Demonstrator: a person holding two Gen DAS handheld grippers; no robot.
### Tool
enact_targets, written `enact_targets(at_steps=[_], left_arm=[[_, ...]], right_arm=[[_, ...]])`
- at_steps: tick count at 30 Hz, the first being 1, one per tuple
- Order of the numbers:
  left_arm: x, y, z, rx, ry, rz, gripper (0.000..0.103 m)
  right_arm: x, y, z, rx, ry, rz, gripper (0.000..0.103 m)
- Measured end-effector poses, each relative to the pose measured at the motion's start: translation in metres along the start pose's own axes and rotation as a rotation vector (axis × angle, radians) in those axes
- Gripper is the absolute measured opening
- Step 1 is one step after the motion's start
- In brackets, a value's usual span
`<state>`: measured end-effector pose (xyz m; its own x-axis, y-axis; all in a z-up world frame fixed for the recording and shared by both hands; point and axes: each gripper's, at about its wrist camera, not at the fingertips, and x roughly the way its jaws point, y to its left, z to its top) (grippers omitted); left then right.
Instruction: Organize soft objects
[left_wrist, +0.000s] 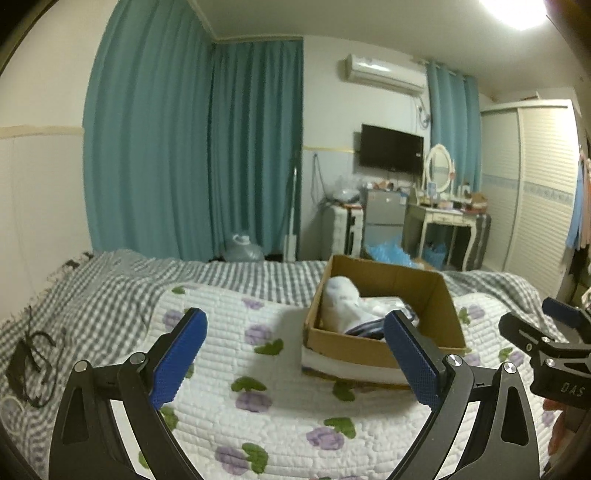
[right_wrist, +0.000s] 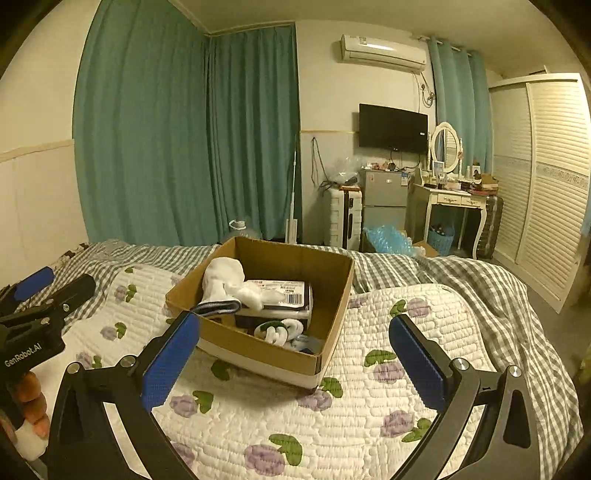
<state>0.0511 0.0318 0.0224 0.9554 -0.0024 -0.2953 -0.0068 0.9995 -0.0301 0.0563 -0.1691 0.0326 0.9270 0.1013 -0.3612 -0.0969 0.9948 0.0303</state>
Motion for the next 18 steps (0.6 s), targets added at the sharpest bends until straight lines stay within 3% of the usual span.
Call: enact_targets(at_steps=[18], left_arm=[[-0.001, -0.006, -0.006, 0.022, 0.040, -0.050, 0.098]], right_arm=[[-0.012, 0.006, 0.004, -0.010, -0.004, -0.003, 0.103]])
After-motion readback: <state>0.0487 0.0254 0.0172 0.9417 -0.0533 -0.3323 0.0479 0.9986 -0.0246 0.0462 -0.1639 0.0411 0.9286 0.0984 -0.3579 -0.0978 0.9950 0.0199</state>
